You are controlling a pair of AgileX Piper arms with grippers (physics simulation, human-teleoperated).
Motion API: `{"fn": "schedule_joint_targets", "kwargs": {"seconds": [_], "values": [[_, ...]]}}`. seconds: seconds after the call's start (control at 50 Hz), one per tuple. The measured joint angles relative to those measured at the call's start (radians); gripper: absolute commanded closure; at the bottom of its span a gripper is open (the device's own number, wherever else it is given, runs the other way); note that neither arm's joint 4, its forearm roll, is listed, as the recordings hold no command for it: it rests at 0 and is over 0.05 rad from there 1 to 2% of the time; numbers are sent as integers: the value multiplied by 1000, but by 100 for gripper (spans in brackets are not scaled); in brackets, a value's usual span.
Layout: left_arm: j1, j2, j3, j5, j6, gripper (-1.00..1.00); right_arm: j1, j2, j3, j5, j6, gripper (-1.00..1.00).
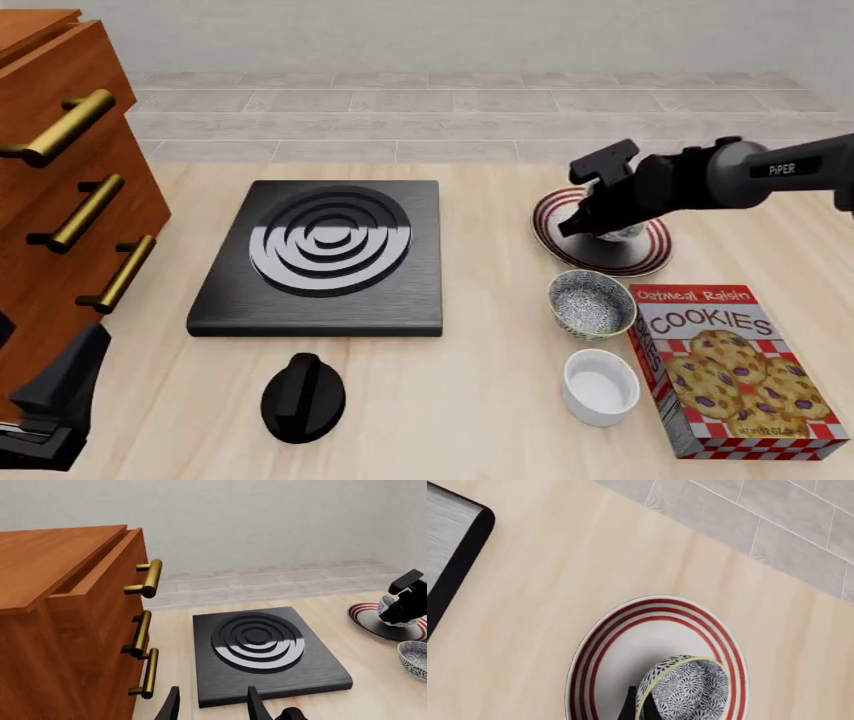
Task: Pick the akita bowl from table center and place it on the plate.
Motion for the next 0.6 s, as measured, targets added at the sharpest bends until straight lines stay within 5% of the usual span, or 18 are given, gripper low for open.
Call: {"fn": "schedule_joint_targets", "kwargs": {"seconds": [0.42, 0.44, 0.6], "values": [[-1, 0, 3, -2, 1, -100, 8, 17, -5, -19, 6, 100], [-1, 1, 3, -2, 1, -100, 9, 17, -5, -19, 6, -100], [-2, 1, 4, -3, 1, -100, 4, 31, 0, -24, 10, -100]]}}
